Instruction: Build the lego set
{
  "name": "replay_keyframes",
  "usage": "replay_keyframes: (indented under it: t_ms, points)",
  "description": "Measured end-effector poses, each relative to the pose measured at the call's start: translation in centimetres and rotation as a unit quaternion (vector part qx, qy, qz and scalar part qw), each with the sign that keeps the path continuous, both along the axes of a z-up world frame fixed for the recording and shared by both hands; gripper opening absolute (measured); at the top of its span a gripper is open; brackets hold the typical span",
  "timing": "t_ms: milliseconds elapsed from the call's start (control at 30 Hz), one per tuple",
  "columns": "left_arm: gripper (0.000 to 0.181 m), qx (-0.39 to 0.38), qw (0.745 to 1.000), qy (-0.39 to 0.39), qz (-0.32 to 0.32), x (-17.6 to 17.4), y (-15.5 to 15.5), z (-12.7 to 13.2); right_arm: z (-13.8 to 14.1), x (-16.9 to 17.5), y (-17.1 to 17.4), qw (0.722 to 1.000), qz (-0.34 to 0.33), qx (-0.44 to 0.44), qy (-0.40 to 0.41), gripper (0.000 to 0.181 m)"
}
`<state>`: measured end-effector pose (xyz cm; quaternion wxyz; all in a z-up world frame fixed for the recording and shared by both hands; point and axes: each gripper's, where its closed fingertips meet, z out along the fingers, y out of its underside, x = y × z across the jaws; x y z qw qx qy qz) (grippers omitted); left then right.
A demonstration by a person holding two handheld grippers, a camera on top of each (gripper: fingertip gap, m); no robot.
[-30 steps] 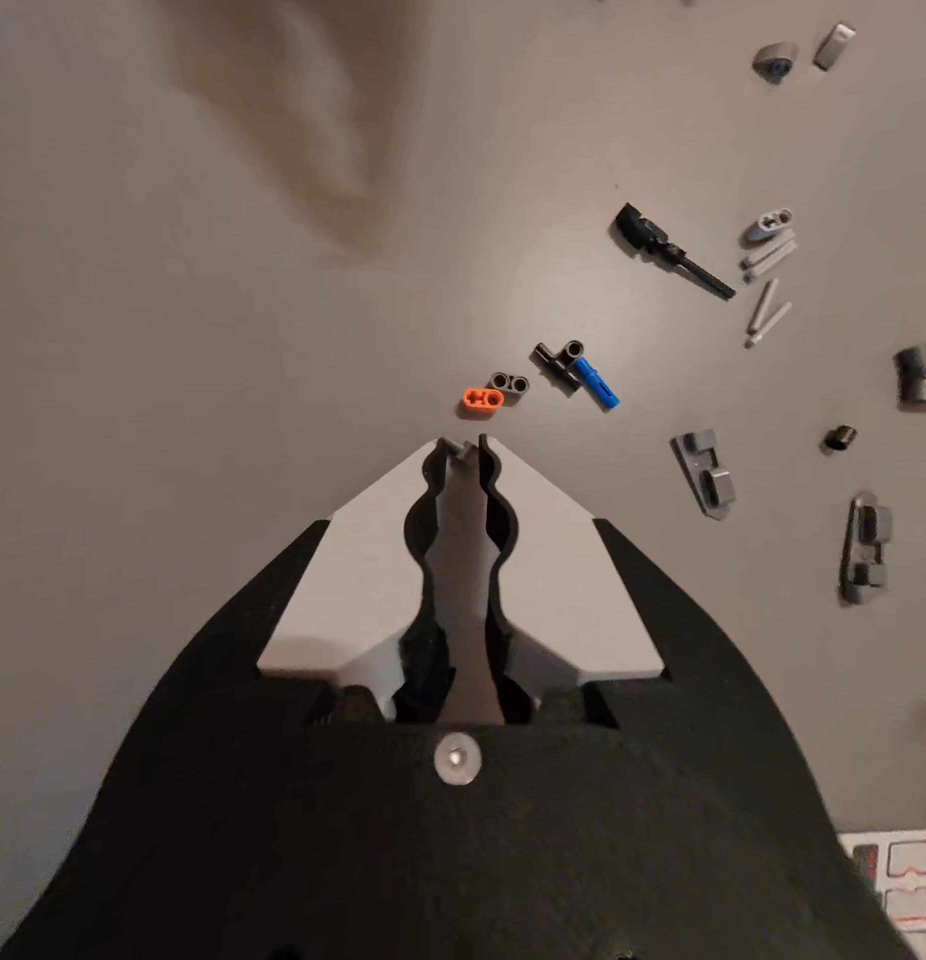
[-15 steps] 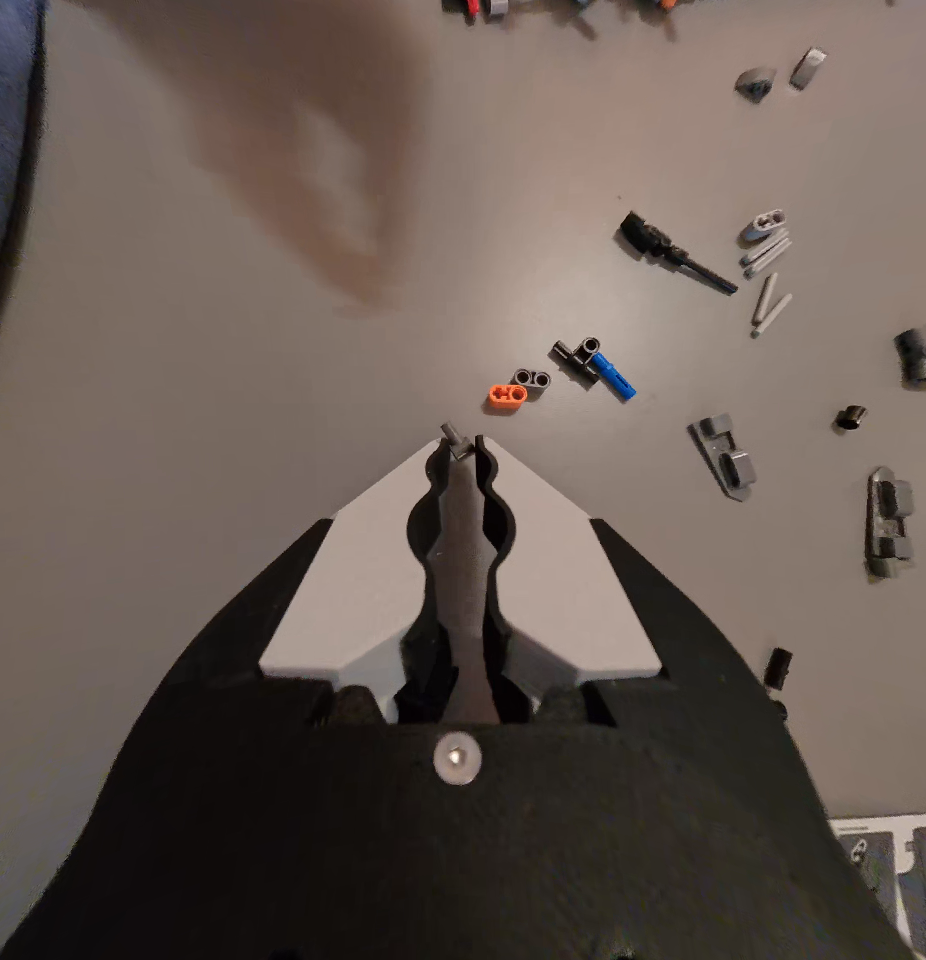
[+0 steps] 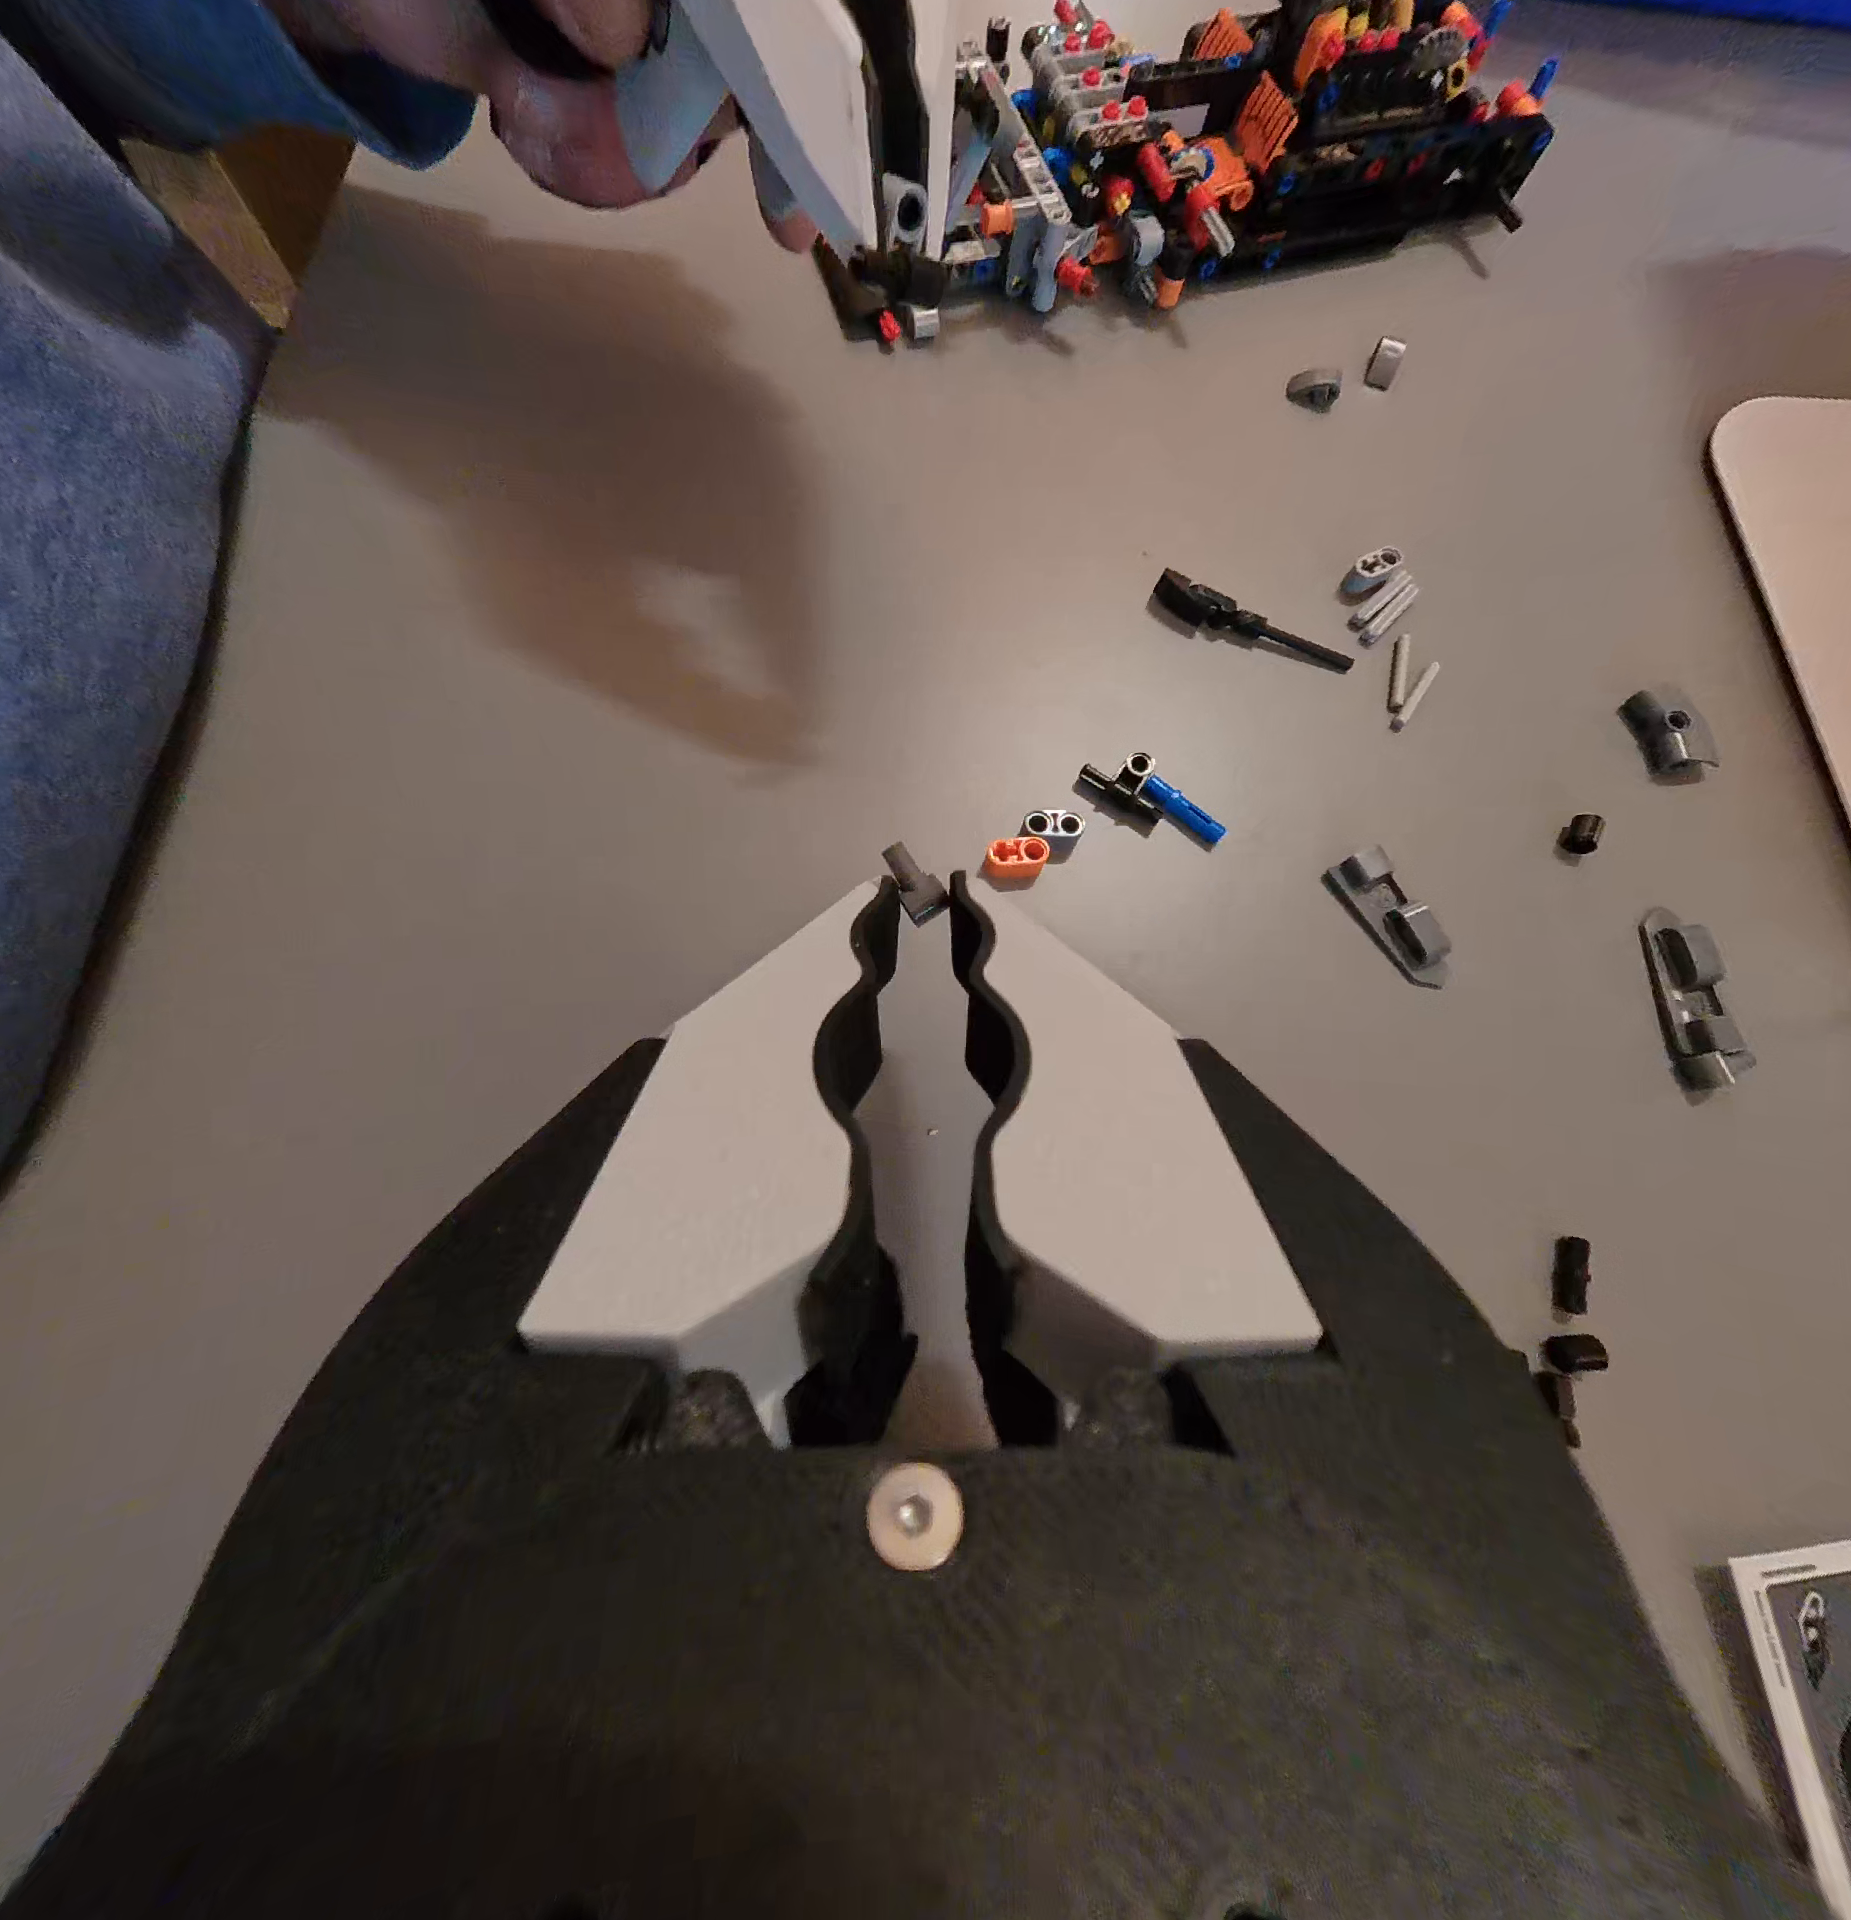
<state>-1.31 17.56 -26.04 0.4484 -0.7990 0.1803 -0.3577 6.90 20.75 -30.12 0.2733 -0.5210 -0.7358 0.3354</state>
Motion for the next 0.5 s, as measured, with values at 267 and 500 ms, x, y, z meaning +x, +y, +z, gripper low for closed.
replay_keyframes:
  t_ms: [267, 500]
  points:
    - [0.005, 0.003, 0.999, -0.037, -0.002, 0.6, 0.1, 0.6, 1.4, -0.5, 0.1, 0.999, -0.003, -0.004, 0.035, 0.007]
    - [0.005, 0.018, 0.986, -0.166, 0.001, -0.2, 0.1, 3.5, 2.7, -1.2, -0.6, 0.998, 0.004, -0.011, 0.063, 0.007]
